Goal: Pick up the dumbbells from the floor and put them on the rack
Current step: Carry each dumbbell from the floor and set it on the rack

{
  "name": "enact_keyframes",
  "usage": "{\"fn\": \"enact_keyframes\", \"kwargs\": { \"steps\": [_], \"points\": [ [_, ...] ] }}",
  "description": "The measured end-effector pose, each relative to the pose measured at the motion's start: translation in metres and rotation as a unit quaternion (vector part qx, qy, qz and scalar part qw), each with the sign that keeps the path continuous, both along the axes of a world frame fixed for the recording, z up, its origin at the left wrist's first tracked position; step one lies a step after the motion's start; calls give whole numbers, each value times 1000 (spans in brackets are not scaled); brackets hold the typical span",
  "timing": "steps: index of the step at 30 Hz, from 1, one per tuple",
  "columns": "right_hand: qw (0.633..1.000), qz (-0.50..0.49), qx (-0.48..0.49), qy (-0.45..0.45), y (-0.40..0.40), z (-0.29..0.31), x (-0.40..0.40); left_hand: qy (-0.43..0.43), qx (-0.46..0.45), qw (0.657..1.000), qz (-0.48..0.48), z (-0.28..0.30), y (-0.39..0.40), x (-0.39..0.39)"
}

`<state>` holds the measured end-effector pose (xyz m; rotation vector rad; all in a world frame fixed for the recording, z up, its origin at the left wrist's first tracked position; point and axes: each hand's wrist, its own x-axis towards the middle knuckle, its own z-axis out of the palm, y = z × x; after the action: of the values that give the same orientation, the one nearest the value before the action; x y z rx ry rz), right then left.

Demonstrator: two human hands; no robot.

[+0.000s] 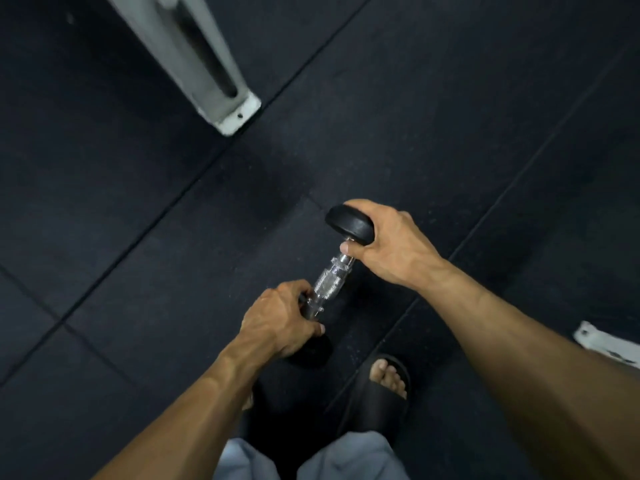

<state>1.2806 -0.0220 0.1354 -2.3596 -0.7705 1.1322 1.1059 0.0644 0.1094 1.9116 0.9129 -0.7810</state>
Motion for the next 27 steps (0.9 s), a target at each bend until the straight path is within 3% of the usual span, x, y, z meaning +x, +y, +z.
{"fn": "enact_keyframes", "kwargs": {
  "steps": [6, 14, 21, 27],
  "points": [
    [991, -105, 61, -59, -36, 138, 61, -73, 49, 990, -107, 126, 3, 88],
    [951, -240, 127, -149, -130, 357, 136, -164, 99, 949, -250, 347, -41, 214],
    [921, -285, 163, -210, -241, 533, 182, -235, 121, 914, -308, 521, -138, 290],
    [890, -320, 144, -289, -359, 634, 215, -320, 89, 877, -348, 602, -246, 348]
  ]
}}
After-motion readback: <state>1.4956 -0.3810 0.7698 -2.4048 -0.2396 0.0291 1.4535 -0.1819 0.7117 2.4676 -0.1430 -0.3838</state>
